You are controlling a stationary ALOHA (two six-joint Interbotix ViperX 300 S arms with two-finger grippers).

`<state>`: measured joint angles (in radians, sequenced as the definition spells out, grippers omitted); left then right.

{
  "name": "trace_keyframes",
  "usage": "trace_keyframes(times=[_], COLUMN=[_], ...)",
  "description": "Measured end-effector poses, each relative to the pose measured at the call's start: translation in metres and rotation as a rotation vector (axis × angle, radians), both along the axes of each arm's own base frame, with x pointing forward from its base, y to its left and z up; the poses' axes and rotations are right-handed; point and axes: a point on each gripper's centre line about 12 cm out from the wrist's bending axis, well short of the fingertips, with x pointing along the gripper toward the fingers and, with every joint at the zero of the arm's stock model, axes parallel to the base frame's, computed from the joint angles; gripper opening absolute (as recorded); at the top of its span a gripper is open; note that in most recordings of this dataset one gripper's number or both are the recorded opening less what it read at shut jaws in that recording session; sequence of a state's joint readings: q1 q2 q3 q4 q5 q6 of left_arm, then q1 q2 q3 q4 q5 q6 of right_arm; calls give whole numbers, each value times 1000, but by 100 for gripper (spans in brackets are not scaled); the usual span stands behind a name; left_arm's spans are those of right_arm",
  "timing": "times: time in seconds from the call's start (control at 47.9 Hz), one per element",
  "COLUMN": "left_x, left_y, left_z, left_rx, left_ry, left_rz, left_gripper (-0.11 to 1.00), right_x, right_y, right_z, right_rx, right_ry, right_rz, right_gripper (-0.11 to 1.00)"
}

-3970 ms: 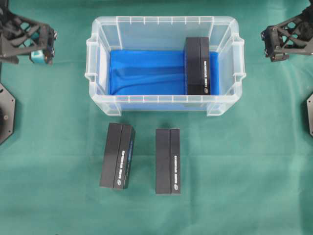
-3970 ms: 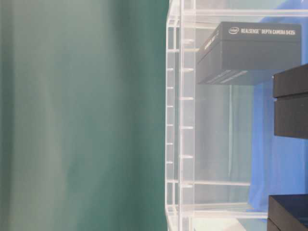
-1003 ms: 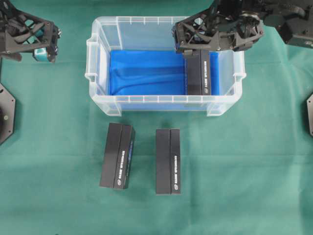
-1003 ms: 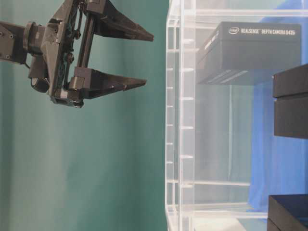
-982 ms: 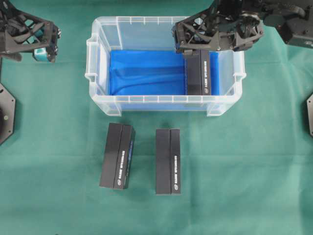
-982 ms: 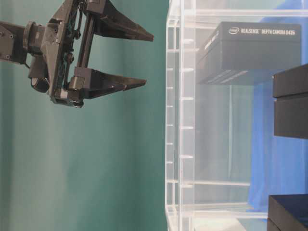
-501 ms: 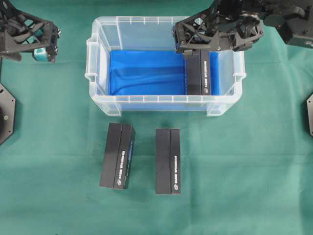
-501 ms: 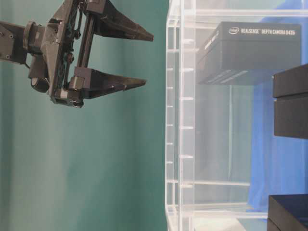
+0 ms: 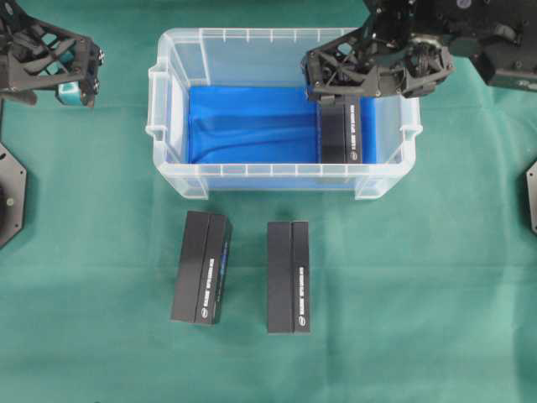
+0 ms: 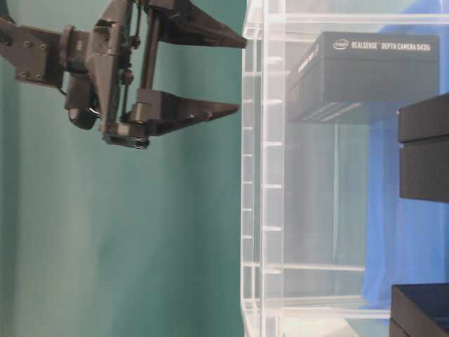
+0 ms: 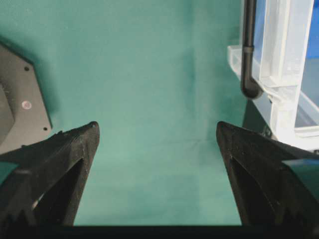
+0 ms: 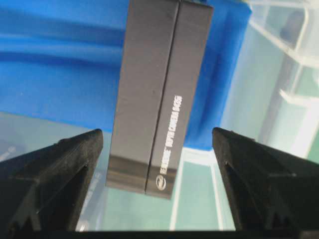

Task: Take out the box from the case.
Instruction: 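Lower the right gripper and close it on the right box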

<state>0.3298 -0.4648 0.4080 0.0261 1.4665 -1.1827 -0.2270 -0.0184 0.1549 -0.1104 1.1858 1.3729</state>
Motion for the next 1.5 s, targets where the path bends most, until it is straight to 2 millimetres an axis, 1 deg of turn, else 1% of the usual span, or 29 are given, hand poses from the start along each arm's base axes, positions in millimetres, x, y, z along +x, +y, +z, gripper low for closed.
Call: trace_keyframes(times=[0.125,0.272,0.585,0.836,1.128,1.504], left_x=[0,0,0,0,-6,-8], left_y=[0,0,0,0,-2,-3], left_z=[0,0,0,0,-1,-2], left_rx=[0,0,0,0,0,1], left_ry=[0,0,0,0,-2,-3], left_rz=[0,-2,0,0,2,3], left_gripper=[96,96,96,96,96,96], right_x=[1,1,8,12,15,17], right_y=[0,0,-6,-7,-8,-7], right_z=[-11,-17,-39,-50,-68,-72], right_rx=[-2,-3,6,10,24,46], right_ry=[-25,-40,-8,9,24,16], right_rz=[2,0,-7,-5,-10,-20], right_gripper=[89,89,89,89,90,89])
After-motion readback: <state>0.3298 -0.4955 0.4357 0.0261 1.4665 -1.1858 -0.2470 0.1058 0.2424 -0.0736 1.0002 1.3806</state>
